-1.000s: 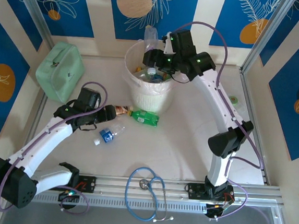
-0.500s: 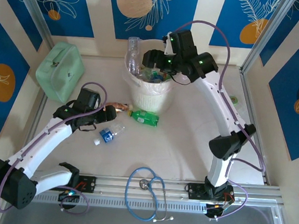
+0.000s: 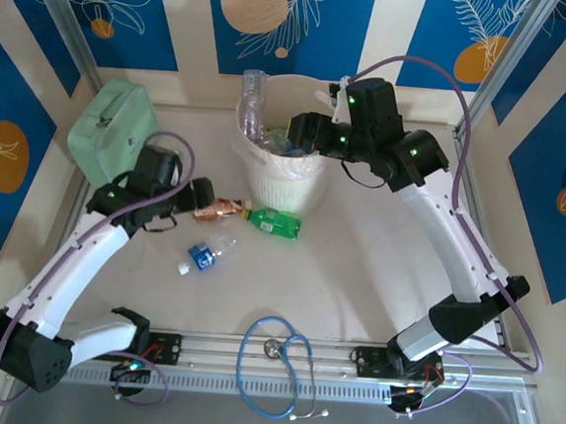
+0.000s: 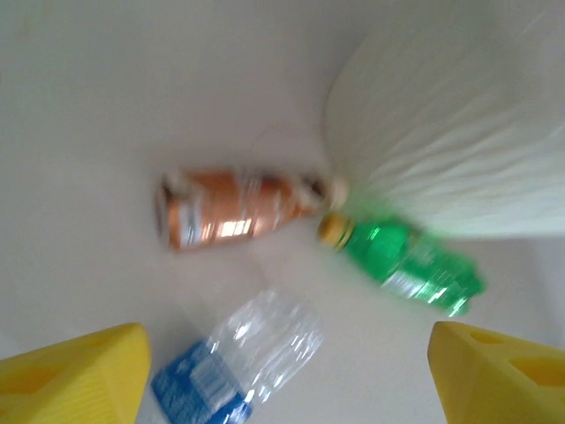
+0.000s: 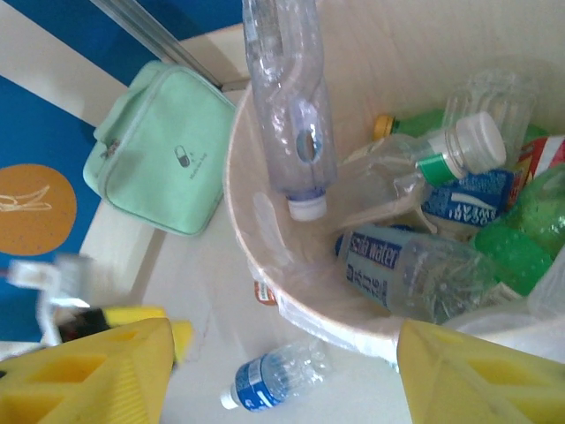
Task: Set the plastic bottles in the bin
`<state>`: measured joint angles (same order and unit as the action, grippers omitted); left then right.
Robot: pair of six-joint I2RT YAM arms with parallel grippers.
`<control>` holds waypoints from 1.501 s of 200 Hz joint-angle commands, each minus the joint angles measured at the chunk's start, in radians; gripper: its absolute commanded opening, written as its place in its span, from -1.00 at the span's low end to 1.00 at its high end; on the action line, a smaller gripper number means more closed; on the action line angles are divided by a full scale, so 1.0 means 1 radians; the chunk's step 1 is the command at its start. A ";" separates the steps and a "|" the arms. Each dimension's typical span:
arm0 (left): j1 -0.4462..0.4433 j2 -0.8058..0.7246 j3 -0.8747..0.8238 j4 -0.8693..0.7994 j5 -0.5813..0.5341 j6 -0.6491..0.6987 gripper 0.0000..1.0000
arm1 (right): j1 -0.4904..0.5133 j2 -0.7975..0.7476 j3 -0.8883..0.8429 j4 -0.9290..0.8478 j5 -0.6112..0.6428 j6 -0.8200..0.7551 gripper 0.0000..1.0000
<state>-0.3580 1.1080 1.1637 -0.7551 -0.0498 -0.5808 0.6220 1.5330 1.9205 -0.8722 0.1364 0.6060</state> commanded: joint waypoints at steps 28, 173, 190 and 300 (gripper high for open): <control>0.019 0.104 0.252 -0.034 -0.045 0.100 0.54 | 0.087 -0.132 -0.113 0.029 0.076 -0.018 0.35; 0.076 0.345 -0.120 0.237 -0.030 -0.350 0.95 | 0.215 -0.505 -0.584 0.030 0.218 0.085 0.43; 0.080 0.398 -0.106 0.258 -0.022 -0.369 0.95 | 0.214 -0.519 -0.606 0.030 0.220 0.090 0.43; 0.094 0.366 -0.052 0.102 -0.050 0.065 0.85 | 0.181 -0.554 -0.675 0.029 0.199 0.104 0.44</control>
<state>-0.2749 1.5360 1.1137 -0.5747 -0.0677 -0.7219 0.8158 0.9993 1.2633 -0.8413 0.3370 0.6933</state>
